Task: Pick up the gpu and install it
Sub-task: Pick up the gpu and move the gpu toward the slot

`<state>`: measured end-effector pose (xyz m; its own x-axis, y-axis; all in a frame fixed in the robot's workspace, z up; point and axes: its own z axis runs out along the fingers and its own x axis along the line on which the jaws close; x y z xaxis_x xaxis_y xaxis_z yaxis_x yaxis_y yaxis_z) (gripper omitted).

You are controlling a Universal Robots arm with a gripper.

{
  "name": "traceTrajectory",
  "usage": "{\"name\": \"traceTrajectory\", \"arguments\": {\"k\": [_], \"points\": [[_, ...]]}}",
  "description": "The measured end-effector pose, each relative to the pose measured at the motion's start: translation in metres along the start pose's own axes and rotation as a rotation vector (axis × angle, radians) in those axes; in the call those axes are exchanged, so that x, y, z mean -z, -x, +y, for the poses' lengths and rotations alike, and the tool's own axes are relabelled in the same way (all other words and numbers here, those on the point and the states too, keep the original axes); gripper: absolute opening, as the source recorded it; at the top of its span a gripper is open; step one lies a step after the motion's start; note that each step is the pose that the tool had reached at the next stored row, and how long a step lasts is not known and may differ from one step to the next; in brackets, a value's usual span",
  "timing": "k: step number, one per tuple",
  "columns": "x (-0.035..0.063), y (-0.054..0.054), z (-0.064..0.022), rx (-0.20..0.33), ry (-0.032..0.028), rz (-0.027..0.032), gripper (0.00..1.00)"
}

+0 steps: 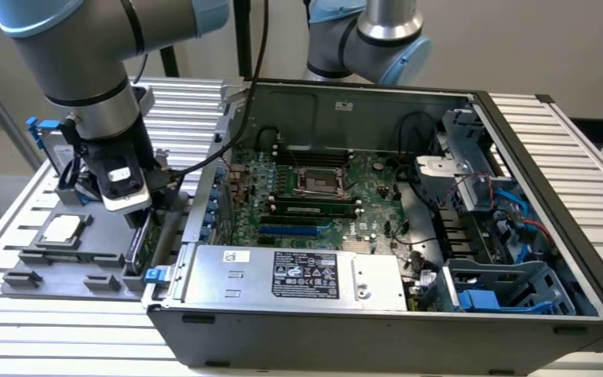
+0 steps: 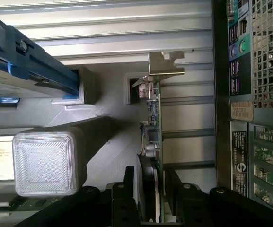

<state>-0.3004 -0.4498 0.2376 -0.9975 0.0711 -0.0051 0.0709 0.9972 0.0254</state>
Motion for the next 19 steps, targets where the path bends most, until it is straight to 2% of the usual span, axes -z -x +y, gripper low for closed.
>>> {"name": "traceTrajectory", "arguments": {"k": [1, 3, 4, 13, 19], "points": [[-0.0002, 0.0001, 0.0002, 0.000, -0.0002, 0.0000, 0.34], [-0.0005, 0.0002, 0.0007, 0.000, -0.0007, -0.0001, 0.34], [-0.0006, 0.0002, 0.0010, 0.000, -0.0010, 0.0000, 0.27], [-0.0027, 0.0001, 0.0021, 0.000, -0.0042, 0.0003, 0.27], [-0.0030, 0.0001, 0.0022, 0.001, -0.0049, 0.0047, 0.27]]}}
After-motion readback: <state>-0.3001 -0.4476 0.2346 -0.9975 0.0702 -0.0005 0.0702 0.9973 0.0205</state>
